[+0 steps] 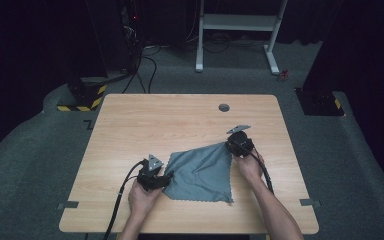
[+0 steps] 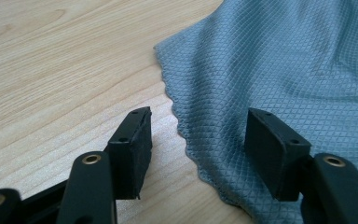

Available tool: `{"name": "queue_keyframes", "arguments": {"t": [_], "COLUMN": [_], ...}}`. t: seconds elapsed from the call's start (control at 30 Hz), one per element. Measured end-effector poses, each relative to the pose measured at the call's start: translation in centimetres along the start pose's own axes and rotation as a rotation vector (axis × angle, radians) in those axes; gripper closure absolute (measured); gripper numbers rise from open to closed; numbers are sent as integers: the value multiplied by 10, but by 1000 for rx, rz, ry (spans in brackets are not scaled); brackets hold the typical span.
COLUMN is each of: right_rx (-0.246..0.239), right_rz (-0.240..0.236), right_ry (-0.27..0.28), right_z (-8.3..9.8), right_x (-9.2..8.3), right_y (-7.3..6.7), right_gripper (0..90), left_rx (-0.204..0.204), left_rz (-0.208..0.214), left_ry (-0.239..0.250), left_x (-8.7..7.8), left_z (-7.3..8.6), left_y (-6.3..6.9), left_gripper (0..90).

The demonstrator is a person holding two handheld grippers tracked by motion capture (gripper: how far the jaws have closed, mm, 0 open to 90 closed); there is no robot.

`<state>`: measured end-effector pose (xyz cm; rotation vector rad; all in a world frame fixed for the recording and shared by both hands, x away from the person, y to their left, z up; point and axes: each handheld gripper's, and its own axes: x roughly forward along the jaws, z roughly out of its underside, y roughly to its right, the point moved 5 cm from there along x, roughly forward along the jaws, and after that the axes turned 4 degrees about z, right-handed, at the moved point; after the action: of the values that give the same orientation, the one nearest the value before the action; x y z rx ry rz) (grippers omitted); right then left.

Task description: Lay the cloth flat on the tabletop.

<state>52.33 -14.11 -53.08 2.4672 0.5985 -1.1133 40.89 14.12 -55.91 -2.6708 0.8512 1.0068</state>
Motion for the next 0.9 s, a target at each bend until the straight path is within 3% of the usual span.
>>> {"name": "queue_keyframes", "arguments": {"t": [0.13, 0.27, 0.37, 0.47, 0.53, 0.63, 0.77, 0.9], "right_rx": [-1, 15, 57, 31, 38, 9, -6, 31], "right_rz": [17, 27, -3, -20, -67, -132, -164, -183], "right_ry": [-37, -16, 45, 101, 124, 108, 89, 123], "right_z": [2, 1, 4, 12, 21, 38, 57, 65], "right_x": [16, 14, -2, -20, -31, -36, -32, -33], "right_y": [-1, -1, -3, -12, -20, -35, -46, -47], "right_gripper": [880, 757, 749, 744, 744, 744, 732, 707], "left_rx": [-1, -3, -6, -23, -39, -31, -35, -52], "left_rz": [0, 0, 5, 29, 53, 65, 77, 67], "left_ry": [0, -1, 1, 6, -12, -20, -30, -55], "left_x": [0, 0, 0, 0, 0, -2, -1, 10], "left_z": [0, 0, 0, -1, -4, -14, -34, -47], "left_y": [0, 0, 0, -1, -3, -6, -14, -26], "left_gripper": [417, 416, 417, 423, 460, 468, 479, 491]}}
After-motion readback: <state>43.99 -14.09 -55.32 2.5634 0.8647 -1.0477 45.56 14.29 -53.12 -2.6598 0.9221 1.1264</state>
